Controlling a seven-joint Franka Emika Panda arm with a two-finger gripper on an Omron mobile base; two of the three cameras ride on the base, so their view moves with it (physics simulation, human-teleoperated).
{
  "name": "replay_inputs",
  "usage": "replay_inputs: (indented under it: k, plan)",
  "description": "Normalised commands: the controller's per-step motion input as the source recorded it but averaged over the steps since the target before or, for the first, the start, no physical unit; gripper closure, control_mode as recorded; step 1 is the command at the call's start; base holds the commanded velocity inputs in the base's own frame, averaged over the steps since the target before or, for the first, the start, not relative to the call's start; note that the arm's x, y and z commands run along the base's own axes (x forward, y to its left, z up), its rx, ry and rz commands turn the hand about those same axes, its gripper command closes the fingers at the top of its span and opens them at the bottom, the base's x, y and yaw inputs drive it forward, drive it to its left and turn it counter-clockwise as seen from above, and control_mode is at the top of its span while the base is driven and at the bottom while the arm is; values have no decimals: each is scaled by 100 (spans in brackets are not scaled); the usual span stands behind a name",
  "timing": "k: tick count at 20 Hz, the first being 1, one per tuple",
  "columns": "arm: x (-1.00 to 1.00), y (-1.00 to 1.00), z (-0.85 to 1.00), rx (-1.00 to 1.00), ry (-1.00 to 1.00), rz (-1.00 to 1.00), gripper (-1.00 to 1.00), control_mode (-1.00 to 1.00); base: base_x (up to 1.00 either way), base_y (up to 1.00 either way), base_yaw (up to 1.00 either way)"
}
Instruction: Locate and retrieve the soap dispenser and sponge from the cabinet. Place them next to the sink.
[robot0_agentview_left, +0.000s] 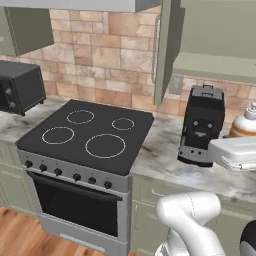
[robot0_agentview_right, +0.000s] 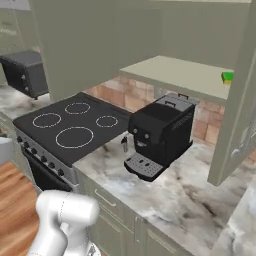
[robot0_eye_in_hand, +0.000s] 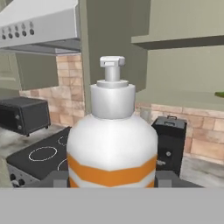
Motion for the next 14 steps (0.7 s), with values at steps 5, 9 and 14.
replay_inputs:
  k: [5,9,14]
  plan:
    - [0,0,0,0,0,0,100,100,22,16,41]
    - [0,0,0,0,0,0,100,100,23,19,41]
    - [0,0,0,0,0,0,100,100,26,27,40]
